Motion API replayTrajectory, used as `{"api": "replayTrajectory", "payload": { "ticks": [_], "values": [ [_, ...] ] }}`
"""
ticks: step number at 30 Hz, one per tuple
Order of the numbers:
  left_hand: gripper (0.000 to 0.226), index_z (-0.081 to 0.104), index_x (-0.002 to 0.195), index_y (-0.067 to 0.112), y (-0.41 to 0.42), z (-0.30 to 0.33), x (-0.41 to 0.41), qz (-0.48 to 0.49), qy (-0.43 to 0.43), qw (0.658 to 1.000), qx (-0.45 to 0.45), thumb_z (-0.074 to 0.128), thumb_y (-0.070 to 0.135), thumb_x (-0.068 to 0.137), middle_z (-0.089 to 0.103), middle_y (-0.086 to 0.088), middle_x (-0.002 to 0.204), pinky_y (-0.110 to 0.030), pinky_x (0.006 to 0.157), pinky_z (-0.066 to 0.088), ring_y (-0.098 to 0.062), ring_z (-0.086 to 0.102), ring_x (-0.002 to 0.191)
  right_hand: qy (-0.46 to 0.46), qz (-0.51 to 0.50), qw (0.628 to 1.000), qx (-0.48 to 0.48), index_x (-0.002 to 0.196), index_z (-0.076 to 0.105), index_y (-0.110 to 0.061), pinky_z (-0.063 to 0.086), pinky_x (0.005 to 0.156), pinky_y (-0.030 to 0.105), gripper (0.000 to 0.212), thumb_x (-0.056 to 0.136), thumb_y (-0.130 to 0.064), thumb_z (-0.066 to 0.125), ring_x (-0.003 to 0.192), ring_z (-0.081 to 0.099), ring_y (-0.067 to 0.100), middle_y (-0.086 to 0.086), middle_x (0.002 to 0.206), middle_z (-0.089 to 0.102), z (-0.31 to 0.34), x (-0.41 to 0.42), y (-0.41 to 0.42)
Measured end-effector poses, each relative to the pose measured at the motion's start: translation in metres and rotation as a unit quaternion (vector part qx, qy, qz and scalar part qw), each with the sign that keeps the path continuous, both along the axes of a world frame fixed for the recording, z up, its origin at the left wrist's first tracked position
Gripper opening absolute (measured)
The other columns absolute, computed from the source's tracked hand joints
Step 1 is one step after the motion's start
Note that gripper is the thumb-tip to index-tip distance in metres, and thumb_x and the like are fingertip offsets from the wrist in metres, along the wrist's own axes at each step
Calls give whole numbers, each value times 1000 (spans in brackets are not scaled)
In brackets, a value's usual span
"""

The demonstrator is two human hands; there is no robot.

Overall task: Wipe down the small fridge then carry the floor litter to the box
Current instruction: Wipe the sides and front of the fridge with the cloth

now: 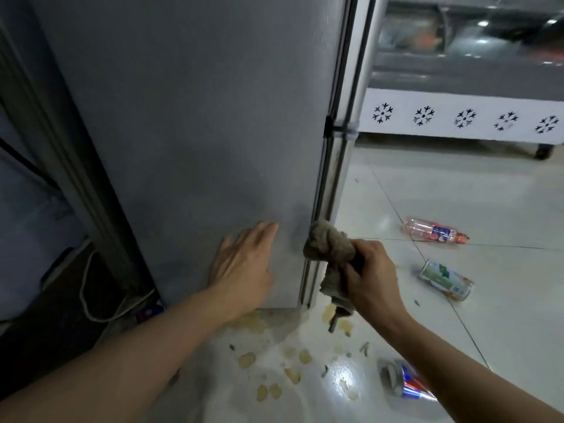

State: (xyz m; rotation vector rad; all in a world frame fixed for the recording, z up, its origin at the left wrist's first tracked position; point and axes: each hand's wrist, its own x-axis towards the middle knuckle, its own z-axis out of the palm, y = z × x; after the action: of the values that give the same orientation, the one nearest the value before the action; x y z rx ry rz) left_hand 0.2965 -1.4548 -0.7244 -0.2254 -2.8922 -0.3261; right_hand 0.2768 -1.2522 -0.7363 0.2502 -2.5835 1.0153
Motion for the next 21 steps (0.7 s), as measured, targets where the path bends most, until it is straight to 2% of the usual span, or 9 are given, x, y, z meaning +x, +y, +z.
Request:
{"api": "replayTrajectory", "payload": {
  "ticks": [4, 6, 8, 9, 13, 16, 18, 21],
  "values": [
    [71, 16, 147, 21, 11, 57, -7, -26, 66, 997, 39, 53, 19, 86, 23, 3, 153, -33, 112, 17, -14, 24, 138, 17, -24, 986, -163, 91, 62, -17, 54, 73, 36, 16, 86, -3, 56, 82, 62, 18, 2, 87, 64, 58, 5, 5],
    [68, 20, 145, 23, 16, 89, -11, -38, 106, 993, 44, 53, 20, 85, 24, 4, 153, -33, 113, 16, -14, 24, 138, 61, -33, 976, -204, 83, 62, -17, 55, 66, 33, 12, 85, -5, 58, 75, 64, 15, 4, 81, 65, 90, 4, 5],
    [68, 22, 144, 23, 21, 121, -14, -50, 149, 987, 45, 53, 18, 83, 26, 5, 152, -35, 113, 16, -14, 24, 137, 120, -52, 968, -216, 70, 59, -18, 48, 53, 23, 17, 84, -10, 63, 61, 58, 5, 3, 70, 61, 124, 0, 3],
    [69, 23, 144, 23, 23, 137, -16, -56, 170, 983, 47, 53, 17, 83, 26, 5, 151, -36, 114, 16, -14, 24, 137, 140, -65, 962, -227, 66, 58, -18, 45, 51, 22, 19, 83, -13, 64, 58, 55, 6, 5, 69, 60, 140, -3, 1],
    [71, 23, 144, 23, 31, 192, -22, -71, 229, 970, 47, 54, 14, 81, 24, 4, 152, -41, 116, 11, -13, 19, 139, 167, -107, 939, -282, 71, 60, -14, 52, 63, 37, 16, 81, -25, 67, 75, 62, 29, 18, 84, 63, 194, -23, -6],
    [71, 24, 144, 21, 35, 224, -28, -76, 255, 963, 44, 54, 11, 81, 20, 3, 154, -42, 115, 10, -13, 15, 140, 169, -122, 925, -319, 89, 62, -9, 53, 80, 44, 21, 81, -28, 67, 89, 61, 29, 14, 100, 62, 229, -39, -17],
    [72, 22, 144, 20, 35, 242, -33, -76, 265, 960, 43, 54, 10, 80, 18, 3, 154, -42, 115, 9, -13, 12, 141, 181, -137, 914, -336, 98, 60, -5, 50, 87, 41, 30, 82, -29, 67, 91, 58, 23, 12, 108, 56, 248, -49, -25],
    [76, 19, 145, 19, 34, 264, -39, -76, 283, 955, 38, 54, 8, 79, 13, 2, 156, -42, 116, 6, -13, 7, 143, 223, -149, 899, -346, 103, 53, -6, 40, 84, 21, 33, 83, -29, 67, 93, 49, 17, 8, 109, 48, 273, -58, -41]
  ]
}}
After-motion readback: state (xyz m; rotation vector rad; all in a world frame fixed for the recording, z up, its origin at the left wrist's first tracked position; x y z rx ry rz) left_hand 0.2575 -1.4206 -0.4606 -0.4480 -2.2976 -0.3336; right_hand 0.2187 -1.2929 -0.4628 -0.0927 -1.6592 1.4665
